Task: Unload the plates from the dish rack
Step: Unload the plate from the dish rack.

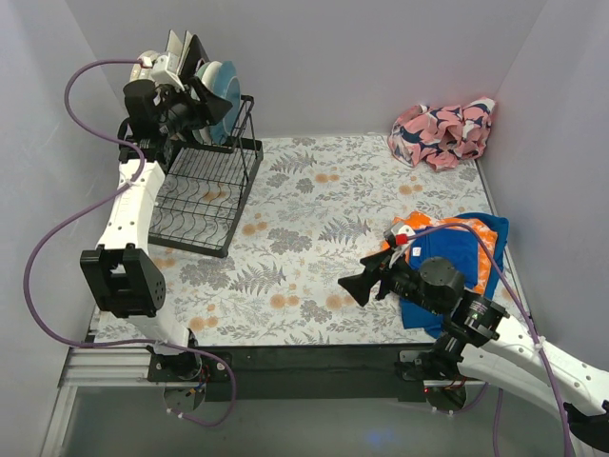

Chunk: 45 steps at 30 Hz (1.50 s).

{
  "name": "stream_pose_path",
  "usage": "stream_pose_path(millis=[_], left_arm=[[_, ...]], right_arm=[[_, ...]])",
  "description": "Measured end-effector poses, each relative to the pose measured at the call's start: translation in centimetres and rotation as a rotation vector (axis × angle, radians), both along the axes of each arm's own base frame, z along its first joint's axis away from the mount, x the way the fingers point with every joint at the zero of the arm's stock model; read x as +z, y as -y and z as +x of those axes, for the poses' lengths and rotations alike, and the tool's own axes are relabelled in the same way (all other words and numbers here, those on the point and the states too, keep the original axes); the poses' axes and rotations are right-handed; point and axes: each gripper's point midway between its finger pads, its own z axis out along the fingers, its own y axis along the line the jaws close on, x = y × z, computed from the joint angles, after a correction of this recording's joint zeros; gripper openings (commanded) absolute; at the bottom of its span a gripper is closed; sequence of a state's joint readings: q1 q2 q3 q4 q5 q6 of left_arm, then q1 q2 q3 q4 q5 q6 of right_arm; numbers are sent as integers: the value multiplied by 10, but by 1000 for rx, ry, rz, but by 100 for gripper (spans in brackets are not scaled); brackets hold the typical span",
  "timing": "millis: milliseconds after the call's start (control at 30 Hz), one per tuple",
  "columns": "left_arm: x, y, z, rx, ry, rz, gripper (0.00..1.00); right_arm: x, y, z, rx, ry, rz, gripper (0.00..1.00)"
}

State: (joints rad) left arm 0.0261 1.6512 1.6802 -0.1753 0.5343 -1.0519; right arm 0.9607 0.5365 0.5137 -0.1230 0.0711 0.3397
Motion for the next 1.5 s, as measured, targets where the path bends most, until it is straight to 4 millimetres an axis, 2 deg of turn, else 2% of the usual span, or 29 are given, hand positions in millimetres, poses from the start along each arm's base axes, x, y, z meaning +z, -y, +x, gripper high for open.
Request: stream_pose_path(millis=[167, 500, 600, 633, 667, 1500], left_arm=[[-15, 5, 7, -23, -5, 39, 58], [-31, 5, 21, -51, 10, 78, 29], [-32, 2, 22, -47, 14, 86, 16], [-33, 1, 23, -44, 14, 90, 4], [-33, 1, 24, -45, 17, 92, 0], [-22, 5, 27, -95, 144, 151, 0]], right_arm=[[1, -1, 1, -3, 6, 1, 90], [-6, -4, 4, -4, -5, -19, 90], [-7, -5, 5, -5, -8, -24, 90], [-8, -5, 5, -5, -9, -26, 90], [-8, -6, 6, -5, -9, -27, 90], [-5, -8, 8, -6, -1, -18, 89]])
